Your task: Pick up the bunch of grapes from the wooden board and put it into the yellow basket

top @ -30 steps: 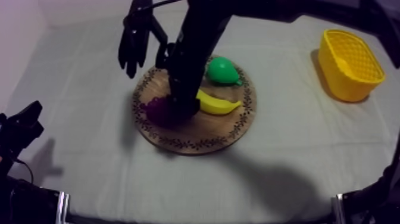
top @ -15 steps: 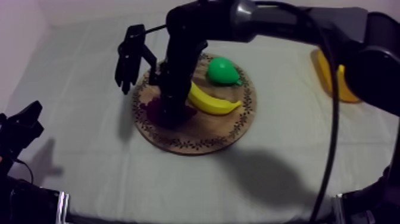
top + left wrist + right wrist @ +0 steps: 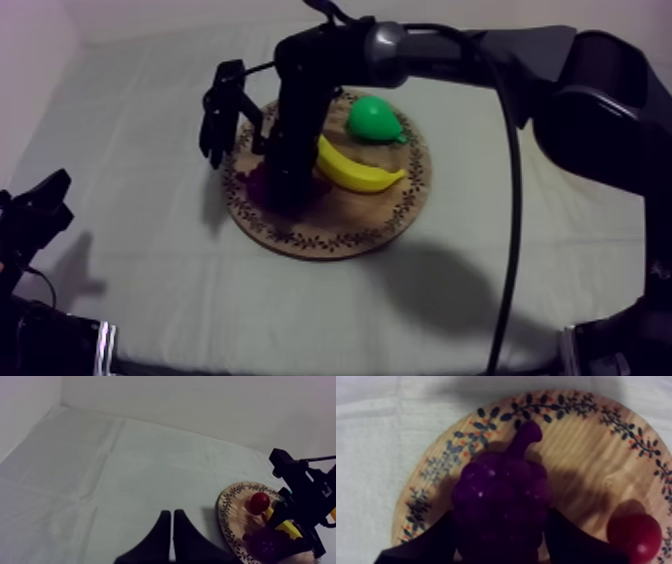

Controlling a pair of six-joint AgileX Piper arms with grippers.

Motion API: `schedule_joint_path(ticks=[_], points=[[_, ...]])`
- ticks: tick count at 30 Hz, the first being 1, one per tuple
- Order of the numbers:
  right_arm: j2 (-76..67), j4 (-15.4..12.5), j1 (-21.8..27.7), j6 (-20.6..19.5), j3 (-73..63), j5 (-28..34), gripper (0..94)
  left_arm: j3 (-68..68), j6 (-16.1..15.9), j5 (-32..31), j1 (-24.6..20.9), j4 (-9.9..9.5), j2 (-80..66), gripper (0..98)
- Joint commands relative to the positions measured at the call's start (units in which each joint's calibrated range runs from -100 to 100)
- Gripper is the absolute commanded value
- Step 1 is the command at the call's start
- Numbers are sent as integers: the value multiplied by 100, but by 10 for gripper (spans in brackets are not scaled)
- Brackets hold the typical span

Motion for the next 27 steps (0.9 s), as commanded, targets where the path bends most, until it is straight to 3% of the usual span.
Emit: schedule_joint_path(ticks=[1, 6, 18, 27], points=[[-39, 12, 12, -9, 13, -27, 313, -4, 0, -3, -1, 1, 0, 1], [-326, 18, 64, 39, 138, -79, 264, -4, 0, -3, -1, 1, 0, 1], [-2045, 101, 360, 205, 1041, -233, 259, -4, 0, -3, -1, 1, 0, 1], [-3628, 319, 740, -9, 2024, -1208, 265, -4, 0, -3, -1, 1, 0, 1]])
